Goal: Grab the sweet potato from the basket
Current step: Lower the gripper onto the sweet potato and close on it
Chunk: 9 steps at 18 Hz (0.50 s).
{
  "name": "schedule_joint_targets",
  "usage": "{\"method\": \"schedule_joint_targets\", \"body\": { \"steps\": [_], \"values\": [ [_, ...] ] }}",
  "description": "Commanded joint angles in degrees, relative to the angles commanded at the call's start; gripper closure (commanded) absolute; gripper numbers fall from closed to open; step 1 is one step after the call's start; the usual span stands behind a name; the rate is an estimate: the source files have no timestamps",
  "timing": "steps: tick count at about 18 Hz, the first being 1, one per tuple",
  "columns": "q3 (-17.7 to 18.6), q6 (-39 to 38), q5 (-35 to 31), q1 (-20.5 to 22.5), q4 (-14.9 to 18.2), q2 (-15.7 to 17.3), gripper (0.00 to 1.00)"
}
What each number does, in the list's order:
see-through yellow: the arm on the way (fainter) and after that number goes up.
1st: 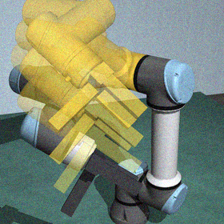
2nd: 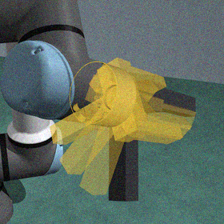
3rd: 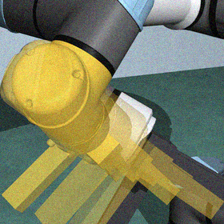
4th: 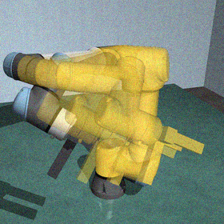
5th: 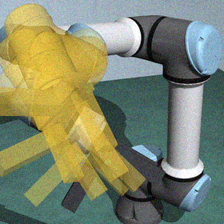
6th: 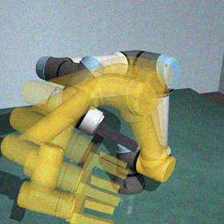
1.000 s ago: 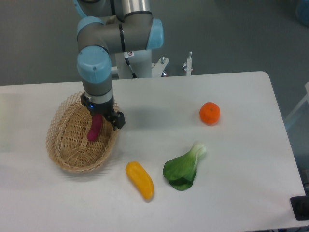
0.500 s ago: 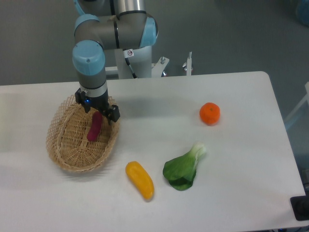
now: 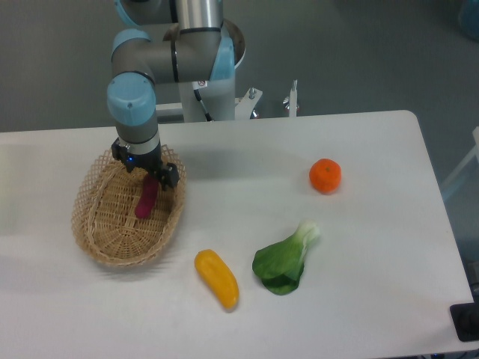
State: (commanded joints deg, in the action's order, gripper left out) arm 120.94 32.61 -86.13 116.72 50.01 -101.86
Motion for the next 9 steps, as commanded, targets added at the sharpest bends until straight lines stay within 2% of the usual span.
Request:
{"method": "schedule_joint_targets", "body": {
  "steps": [7, 9],
  "values": [
    [0.0, -0.2, -0.4, -0.1, -0.1, -1.1, 0.01],
    [0.0, -0.2, -0.4, -0.1, -0.1, -1.1, 0.13]
  ]
}}
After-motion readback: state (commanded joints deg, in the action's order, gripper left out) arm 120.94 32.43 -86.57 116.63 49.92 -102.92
